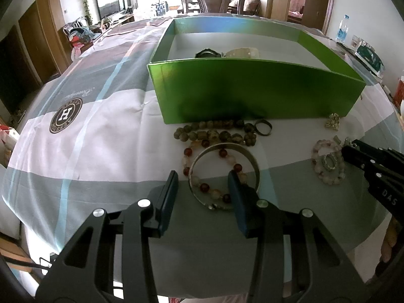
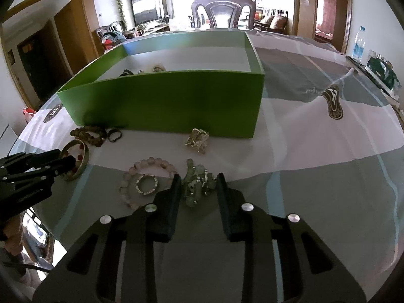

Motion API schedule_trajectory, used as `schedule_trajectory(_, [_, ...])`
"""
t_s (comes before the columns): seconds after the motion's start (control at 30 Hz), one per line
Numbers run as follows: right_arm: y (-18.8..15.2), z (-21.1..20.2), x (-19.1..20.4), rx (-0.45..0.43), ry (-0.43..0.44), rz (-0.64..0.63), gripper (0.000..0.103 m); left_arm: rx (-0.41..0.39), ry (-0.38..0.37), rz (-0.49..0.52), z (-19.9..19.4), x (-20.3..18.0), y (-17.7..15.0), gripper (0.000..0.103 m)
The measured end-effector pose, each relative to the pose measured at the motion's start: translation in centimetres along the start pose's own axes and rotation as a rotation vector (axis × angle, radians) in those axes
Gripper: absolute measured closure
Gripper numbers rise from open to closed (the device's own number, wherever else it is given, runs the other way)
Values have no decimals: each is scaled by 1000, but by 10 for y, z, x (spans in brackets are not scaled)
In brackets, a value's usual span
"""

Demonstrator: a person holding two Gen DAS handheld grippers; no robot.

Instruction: Organize jewelry

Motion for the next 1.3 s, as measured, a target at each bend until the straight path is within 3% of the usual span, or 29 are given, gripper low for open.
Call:
schedule_trajectory(0.03, [1, -1, -1, -5, 0, 2, 77, 2, -4, -2, 0, 0, 0, 62])
schedule_trajectory(0.1, [4, -5, -2, -13, 2, 8, 90, 3, -10, -9, -1, 4, 1, 62])
schedule_trajectory(0.4, [6, -5, -6, -16, -6, 21, 90, -22, 50, -88, -4, 44, 11, 60])
schedule_trajectory(0.73, [5, -4, -8, -17, 1, 29, 90, -44, 68, -114, -8, 57, 21, 60])
schedule_trajectory(0.87, [5, -5, -9, -18, 0, 30, 90, -52, 54, -84, -2, 51, 33, 60])
schedule_trajectory(1.17, [4, -5, -10, -19, 7, 39, 89, 13, -32, -54, 26, 26, 44, 58])
schedule_trajectory(1.2, [4, -4, -10, -19, 6, 38, 89, 12, -33, -51, 27, 25, 43, 59])
schedule_trajectory(1.27, [4, -5, -10, -18, 4, 38, 89, 10, -57, -38, 27, 21, 43, 78])
schedule_trajectory(1.3, [4, -5, -10, -19, 2, 38, 89, 10, -59, -30, 26, 19, 43, 82])
Point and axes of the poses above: each gripper's, at about its wrist camera, not at the fingertips, and z roughly the way its jaws point, x to its left, y to its top, the point moved 5 cm from there along z, roughly the way its jaws point, and after that the axes turned 1 degree about z, right-handed, at the moved point
